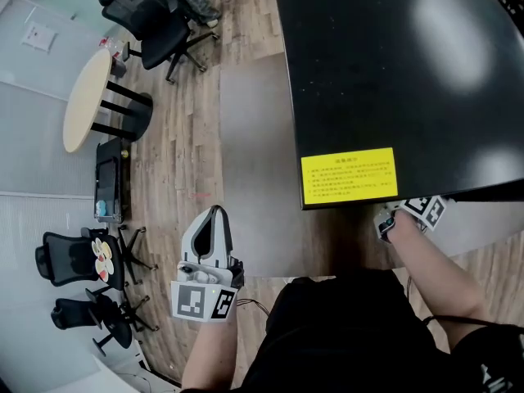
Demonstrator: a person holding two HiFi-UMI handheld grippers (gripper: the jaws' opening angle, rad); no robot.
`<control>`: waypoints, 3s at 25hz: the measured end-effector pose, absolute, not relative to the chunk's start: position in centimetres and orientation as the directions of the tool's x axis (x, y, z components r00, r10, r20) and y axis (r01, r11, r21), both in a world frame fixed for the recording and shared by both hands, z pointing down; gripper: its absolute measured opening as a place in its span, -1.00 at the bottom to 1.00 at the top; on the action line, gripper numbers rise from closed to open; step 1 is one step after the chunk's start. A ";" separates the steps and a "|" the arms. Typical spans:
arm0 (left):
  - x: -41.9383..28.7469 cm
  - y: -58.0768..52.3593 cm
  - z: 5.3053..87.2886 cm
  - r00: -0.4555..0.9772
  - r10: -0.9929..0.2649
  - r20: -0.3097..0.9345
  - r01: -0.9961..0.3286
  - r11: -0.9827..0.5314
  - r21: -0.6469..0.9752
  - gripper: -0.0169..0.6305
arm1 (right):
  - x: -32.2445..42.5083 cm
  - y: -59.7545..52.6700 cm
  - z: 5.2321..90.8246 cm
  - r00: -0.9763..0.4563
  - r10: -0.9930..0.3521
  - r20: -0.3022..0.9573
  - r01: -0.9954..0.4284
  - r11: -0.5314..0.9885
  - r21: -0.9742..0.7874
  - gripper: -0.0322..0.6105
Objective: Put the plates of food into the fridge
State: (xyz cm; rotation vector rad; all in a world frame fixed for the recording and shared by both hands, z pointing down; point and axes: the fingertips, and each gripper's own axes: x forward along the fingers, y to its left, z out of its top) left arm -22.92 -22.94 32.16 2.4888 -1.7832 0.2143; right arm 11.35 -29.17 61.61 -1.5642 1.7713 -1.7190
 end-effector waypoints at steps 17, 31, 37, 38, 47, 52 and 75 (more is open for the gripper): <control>-20.9 -21.6 29.5 0.356 -0.928 0.111 -0.929 -0.365 -0.065 -0.94 | 12.8 -26.1 62.2 -0.319 -0.649 0.690 -0.837 -0.148 -0.527 -0.18; -17.9 -19.1 31.2 0.444 -0.888 0.117 -0.891 -0.452 -0.043 -0.94 | 14.4 -24.2 58.8 -0.349 -0.772 0.531 -0.778 -0.077 -0.624 -0.19; -15.7 -18.6 31.2 0.526 -0.843 0.107 -0.846 -0.532 -0.031 -0.94 | 16.2 -22.6 55.7 -0.315 -0.817 0.484 -0.792 -0.055 -0.608 -0.19; -15.3 -18.6 31.3 0.539 -0.836 0.105 -0.839 -0.544 -0.026 -0.94 | 16.3 -22.4 54.9 -0.318 -0.827 0.463 -0.800 -0.028 -0.600 -0.19; -13.3 -17.8 29.4 0.642 -0.764 0.062 -0.765 -0.644 -0.017 -0.94 | 18.2 -19.0 47.8 -0.258 -0.900 0.352 -0.881 0.069 -0.469 -0.70; -14.5 -16.5 28.8 0.666 -0.745 0.033 -0.745 -0.667 -0.007 -0.94 | 17.3 -16.5 43.3 -0.224 -0.936 0.271 -0.937 0.130 -0.325 -0.82; -25.1 -9.5 30.3 0.620 -0.784 0.017 -0.784 -0.619 0.051 -0.94 | 8.8 -6.1 35.1 -0.162 -0.970 0.182 -0.984 0.146 -0.098 -0.88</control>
